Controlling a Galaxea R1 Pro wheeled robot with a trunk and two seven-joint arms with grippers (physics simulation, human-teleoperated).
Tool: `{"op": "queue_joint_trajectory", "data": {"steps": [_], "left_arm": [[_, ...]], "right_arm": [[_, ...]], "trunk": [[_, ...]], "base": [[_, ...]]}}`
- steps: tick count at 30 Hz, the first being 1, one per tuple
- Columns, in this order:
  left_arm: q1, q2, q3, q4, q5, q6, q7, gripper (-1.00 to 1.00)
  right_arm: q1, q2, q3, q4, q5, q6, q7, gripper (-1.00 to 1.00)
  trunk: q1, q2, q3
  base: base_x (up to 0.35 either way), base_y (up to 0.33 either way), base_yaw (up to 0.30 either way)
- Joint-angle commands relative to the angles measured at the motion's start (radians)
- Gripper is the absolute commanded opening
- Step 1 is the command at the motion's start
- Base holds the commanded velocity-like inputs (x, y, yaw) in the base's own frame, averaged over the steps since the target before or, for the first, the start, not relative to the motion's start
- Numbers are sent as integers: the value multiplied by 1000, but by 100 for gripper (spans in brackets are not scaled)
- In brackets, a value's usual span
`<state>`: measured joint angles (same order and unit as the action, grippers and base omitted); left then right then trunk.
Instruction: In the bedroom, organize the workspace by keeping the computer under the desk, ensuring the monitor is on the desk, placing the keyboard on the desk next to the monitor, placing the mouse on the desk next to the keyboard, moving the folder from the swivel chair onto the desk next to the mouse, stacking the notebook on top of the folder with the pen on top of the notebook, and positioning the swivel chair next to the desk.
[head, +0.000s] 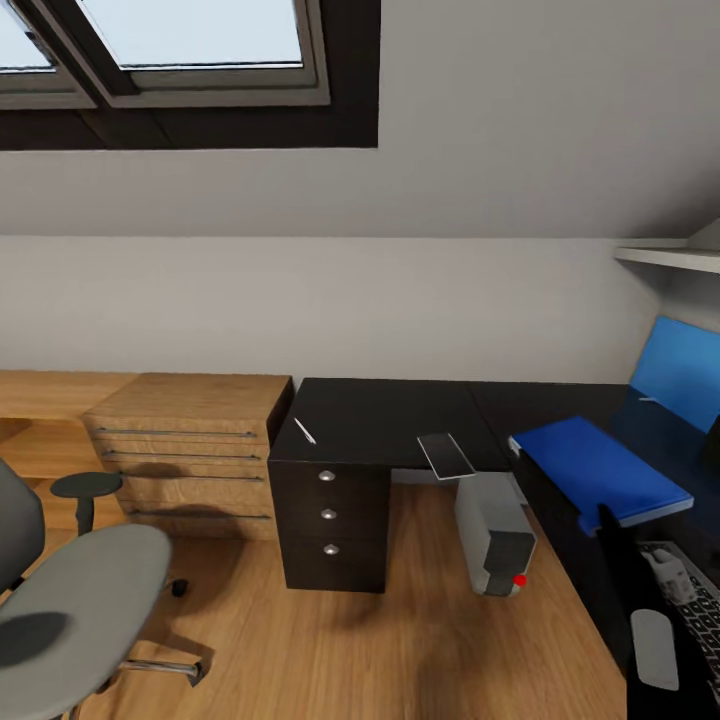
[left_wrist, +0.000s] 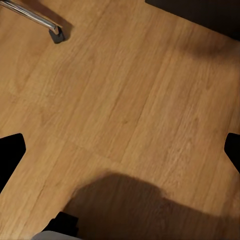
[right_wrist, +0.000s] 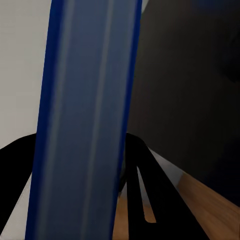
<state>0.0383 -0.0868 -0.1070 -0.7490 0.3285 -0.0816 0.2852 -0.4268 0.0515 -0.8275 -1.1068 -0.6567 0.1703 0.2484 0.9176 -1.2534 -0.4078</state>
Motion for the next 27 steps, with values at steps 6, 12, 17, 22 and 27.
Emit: {"op": "queue_joint_trajectory", "data": {"steps": [6, 12, 17, 22, 27], "left_arm": [[0, 1, -5, -1, 11, -4, 6, 100], [0, 1, -5, -1, 11, -4, 6, 100], [0, 2, -3, -1, 11, -4, 7, 100], [0, 1, -3, 0, 11, -4, 7, 100], [0, 1, -3, 0, 11, -4, 8, 100]], "right_arm": [[-1, 2, -4, -14, -37, 13, 4, -100], [-1, 6, -5, -16, -162, 13, 5, -100], [-1, 7, -5, -16, -185, 14, 3, -100], [-1, 5, -4, -14, -185, 14, 5, -100], [-1, 8, -5, -2, -186, 13, 4, -100]], "trunk": [[0, -1, -1], [0, -1, -1], [0, -1, -1], [0, -1, -1], [0, -1, -1]], "base": [[0, 0, 0], [212, 0, 0], [328, 0, 0], [330, 0, 0], [330, 0, 0]]}}
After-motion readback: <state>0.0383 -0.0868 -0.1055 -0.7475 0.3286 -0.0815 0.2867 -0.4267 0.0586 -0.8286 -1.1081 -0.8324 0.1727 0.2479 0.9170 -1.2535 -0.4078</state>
